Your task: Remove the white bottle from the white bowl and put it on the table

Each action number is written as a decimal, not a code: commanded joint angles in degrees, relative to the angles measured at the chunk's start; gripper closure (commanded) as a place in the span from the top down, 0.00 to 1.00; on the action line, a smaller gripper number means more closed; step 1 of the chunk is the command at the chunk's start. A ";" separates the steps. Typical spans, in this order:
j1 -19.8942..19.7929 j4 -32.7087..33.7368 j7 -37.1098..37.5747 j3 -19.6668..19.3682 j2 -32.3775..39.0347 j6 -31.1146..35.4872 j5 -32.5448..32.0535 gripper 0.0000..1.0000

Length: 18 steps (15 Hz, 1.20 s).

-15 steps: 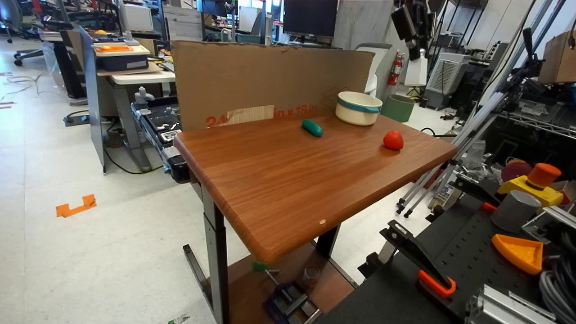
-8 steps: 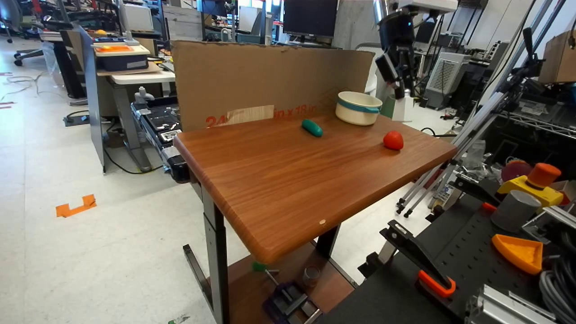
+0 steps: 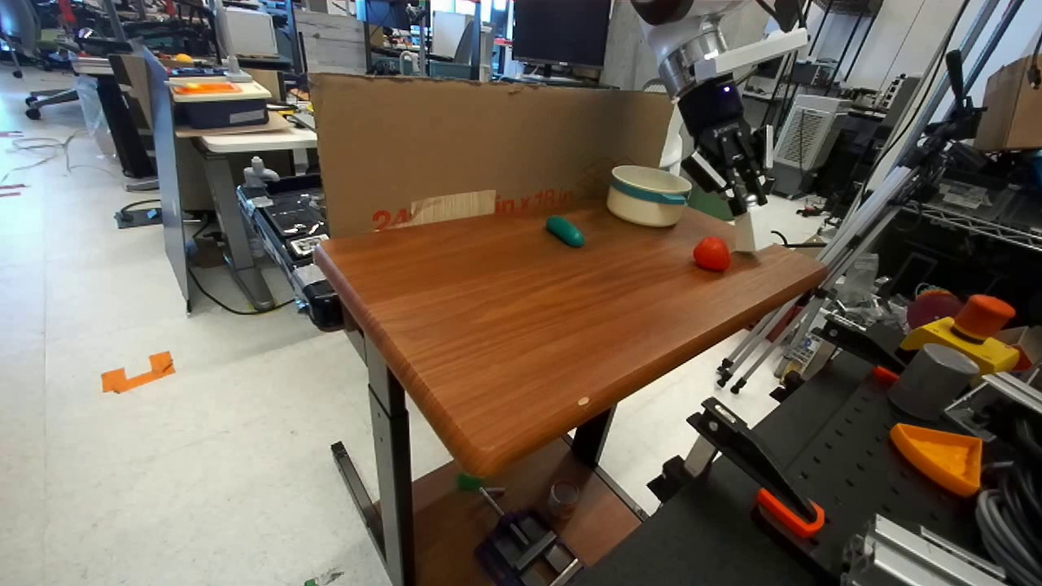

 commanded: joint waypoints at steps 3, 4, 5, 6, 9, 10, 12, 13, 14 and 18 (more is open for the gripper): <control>1.86 -7.76 0.83 -0.75 -4.71 12.05 -5.54 0.16; 1.56 -9.28 0.55 -0.35 -5.80 14.69 -5.33 0.16; 1.20 -11.09 0.09 0.02 -7.08 18.13 -4.83 0.16; 1.07 -12.58 -0.34 0.13 -8.06 20.88 -4.66 0.16; 1.13 -16.05 -2.15 -0.06 -10.15 24.80 -4.95 0.16; 1.20 -16.92 -2.76 -0.15 -10.61 25.20 -5.16 0.16; 1.27 -18.37 -3.99 -0.22 -11.45 25.60 -5.49 0.16; 1.26 -19.06 -4.67 -0.22 -11.87 25.89 -5.62 0.16; 1.27 -19.68 -5.26 -0.22 -12.29 26.08 -5.75 0.66; 0.80 -22.93 -8.20 0.29 -14.62 27.99 -5.06 0.84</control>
